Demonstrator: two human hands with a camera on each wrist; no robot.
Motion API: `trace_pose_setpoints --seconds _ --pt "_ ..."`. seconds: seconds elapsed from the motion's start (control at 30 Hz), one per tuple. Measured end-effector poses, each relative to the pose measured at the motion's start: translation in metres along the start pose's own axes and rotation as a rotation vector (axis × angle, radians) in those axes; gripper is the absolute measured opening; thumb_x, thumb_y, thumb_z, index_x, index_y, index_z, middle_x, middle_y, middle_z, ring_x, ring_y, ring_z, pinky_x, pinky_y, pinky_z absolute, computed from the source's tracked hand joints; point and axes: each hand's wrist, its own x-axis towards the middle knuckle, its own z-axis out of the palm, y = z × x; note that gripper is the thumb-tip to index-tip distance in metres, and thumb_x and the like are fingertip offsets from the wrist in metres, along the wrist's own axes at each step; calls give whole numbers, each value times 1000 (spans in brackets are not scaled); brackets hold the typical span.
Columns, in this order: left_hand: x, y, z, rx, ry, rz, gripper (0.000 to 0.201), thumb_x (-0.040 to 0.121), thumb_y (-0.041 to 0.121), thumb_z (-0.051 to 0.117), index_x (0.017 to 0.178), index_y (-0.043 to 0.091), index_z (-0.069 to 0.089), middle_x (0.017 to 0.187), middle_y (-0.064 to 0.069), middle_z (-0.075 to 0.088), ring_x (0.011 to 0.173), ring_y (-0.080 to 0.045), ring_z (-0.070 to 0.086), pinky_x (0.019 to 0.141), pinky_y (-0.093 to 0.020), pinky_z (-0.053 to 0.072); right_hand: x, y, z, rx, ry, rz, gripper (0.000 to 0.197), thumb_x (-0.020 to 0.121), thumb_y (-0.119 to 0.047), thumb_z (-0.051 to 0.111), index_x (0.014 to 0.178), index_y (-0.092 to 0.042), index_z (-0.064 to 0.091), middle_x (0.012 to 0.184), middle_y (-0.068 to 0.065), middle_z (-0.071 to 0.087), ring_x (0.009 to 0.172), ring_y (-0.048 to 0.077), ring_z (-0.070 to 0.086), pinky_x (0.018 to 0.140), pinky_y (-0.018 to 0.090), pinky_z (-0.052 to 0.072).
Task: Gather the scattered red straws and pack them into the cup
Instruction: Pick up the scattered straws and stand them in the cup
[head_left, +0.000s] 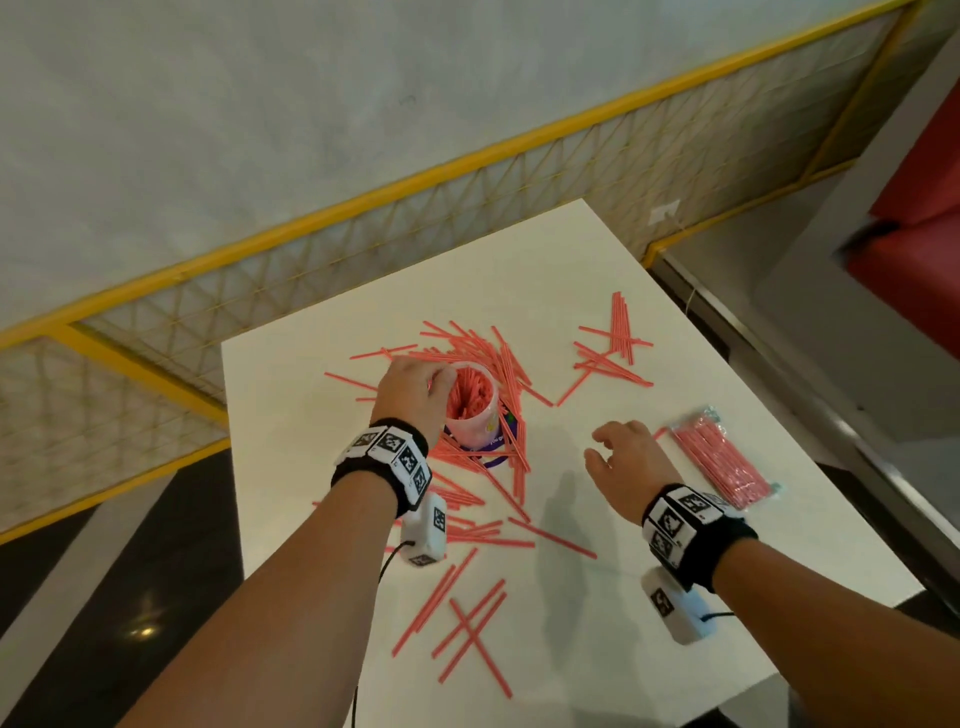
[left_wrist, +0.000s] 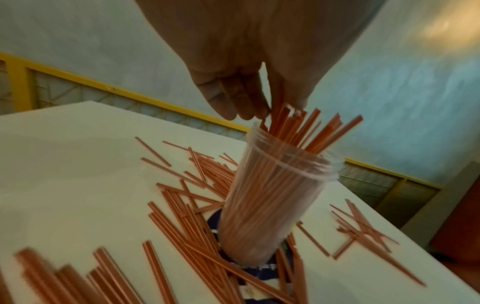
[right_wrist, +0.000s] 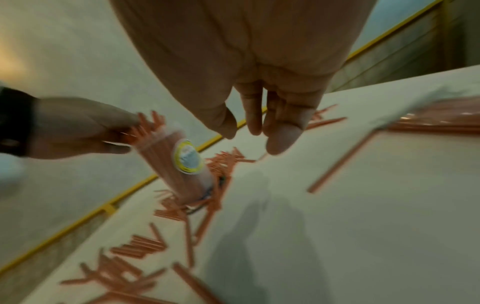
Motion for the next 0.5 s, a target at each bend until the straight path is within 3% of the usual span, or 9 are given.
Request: trace_pose_setpoints --seconds 0.1,0.17,0.27,0.4,0.5 --pt "-11 1 -3 -115 77 -102 40 104 45 50 132 20 63 131 -4 51 104 -17 60 101 -34 49 13 12 3 -115 -23 48 50 102 -30 49 148 -11 44 150 10 39 126 29 55 105 39 48" --pt "-27 4 -10 -170 153 -107 35 104 42 53 130 21 62 129 2 48 94 -6 59 91 -26 47 19 16 7 -203 -64 50 51 102 -22 45 151 -10 37 156 12 31 139 32 41 113 42 41" --pt "-67 2 -16 -180 183 -42 21 103 36 57 118 25 65 117 8 52 88 0 58 80 -18 45 17 19 17 -291 -110 29 50 95 -3 41 145 -6 38 152 14 29 137 34 35 109 43 40" --pt "-135 -31 8 17 -131 -33 9 100 36 60 105 29 64 104 12 54 88 -2 57 77 -19 45 0 26 49 -331 -142 -92 61 92 -3 37 152 6 26 160 21 16 150 38 16 123 43 28" --pt "-178 -68 36 160 -338 -198 29 97 47 60 118 27 61 112 9 57 104 -13 59 89 -31 51 -21 16 66 -349 -208 -180 56 99 -13 41 152 5 31 161 20 18 152 37 15 124 43 26"
